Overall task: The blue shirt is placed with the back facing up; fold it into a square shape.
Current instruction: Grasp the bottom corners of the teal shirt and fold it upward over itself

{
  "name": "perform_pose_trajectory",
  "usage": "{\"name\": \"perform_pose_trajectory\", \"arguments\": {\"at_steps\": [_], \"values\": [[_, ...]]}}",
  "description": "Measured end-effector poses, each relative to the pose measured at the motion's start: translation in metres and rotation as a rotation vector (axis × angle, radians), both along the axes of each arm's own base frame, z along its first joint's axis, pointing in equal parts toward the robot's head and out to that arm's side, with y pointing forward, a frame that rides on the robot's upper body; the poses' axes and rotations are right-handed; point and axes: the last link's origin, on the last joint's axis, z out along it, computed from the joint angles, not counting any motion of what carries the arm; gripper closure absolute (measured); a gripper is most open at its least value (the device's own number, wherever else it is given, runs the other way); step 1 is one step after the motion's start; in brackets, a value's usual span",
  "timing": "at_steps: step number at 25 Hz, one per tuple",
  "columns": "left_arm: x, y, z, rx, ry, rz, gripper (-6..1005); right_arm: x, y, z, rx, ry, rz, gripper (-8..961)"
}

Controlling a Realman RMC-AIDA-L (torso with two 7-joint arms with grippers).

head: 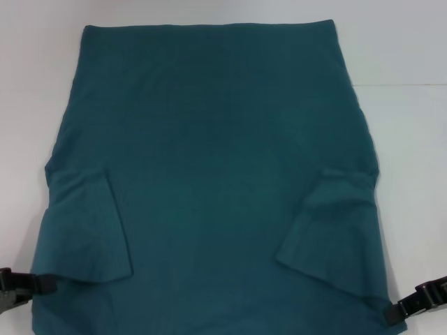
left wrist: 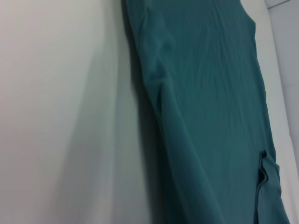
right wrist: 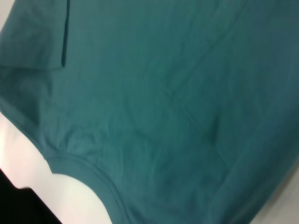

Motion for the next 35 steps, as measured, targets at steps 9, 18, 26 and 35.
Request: {"name": "perform_pose_trajectory", "arguments": {"at_steps": [9, 18, 26, 35], "values": [[0.020, 0.044, 0.006, 0.010, -0.037, 0.016, 869, -0.013, 0.037, 0.021, 0.285, 0.150, -0.011, 921], [0.051, 0.145, 0.002, 0.162, 0.047, 0.071, 863, -0.039, 0.101, 0.032, 0.624, 0.188, 0.008, 921], [0.063, 0.189, -0.020, 0.290, 0.207, 0.095, 857, -0.054, 0.147, 0.007, 0.827, 0.030, 0.061, 920], [0.076, 0.217, -0.032, 0.386, 0.381, 0.065, 851, -0.067, 0.170, -0.016, 0.883, -0.151, 0.160, 913]]}}
